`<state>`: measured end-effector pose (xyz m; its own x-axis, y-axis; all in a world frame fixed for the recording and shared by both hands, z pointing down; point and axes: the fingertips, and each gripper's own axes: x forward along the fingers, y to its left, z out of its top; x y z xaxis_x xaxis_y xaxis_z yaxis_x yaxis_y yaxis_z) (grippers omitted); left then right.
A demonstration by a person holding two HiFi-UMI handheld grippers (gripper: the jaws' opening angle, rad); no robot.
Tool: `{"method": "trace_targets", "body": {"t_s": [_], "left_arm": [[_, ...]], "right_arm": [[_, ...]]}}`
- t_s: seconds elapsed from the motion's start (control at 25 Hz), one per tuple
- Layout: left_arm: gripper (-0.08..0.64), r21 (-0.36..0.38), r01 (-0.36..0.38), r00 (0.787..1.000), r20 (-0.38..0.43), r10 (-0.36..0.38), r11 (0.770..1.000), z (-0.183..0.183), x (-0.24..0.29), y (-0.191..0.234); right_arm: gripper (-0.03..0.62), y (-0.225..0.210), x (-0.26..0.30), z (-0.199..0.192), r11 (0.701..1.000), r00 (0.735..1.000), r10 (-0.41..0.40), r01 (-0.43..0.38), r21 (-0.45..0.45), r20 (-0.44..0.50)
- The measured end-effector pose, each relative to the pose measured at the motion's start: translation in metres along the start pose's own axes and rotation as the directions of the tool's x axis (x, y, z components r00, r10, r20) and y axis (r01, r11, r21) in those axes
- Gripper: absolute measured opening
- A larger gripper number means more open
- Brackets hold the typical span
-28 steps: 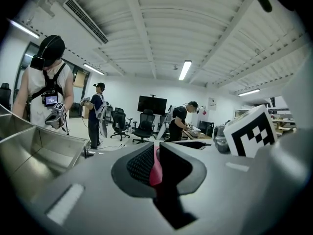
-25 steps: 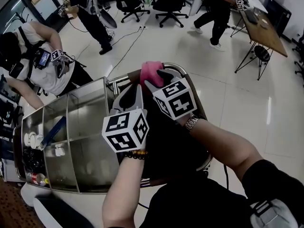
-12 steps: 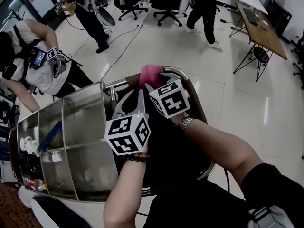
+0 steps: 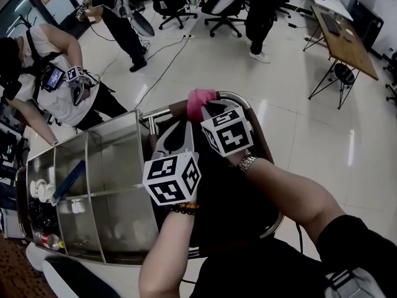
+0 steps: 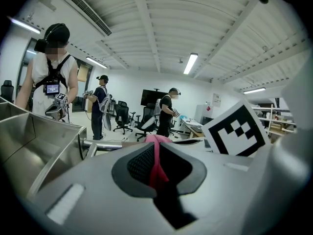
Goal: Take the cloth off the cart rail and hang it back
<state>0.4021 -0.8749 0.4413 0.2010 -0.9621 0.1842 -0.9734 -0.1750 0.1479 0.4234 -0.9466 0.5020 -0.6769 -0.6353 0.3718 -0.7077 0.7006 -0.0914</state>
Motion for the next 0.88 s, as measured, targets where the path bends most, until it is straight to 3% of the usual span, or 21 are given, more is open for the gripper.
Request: {"method": "trace_targets", "body": {"t_s": [0.56,0.88], "left_arm": [[0.014,0.067,0.042,0.997,0.060,-0.046,0.997,0.020,-0.076,-0.049],[0.014,0.115,0.072,0.986,0.144,-0.089,0.991,0.012,-0.184,-0.131]], "right_arm": [[0.011,0.058,-0.102,0.022,0.999,0.990,0.034,-0.032,-0.018,0.139],[0.011,0.110,-0.242,0.010,0.995,0.964,0.040,-0.015,-0.097,0.264]]}}
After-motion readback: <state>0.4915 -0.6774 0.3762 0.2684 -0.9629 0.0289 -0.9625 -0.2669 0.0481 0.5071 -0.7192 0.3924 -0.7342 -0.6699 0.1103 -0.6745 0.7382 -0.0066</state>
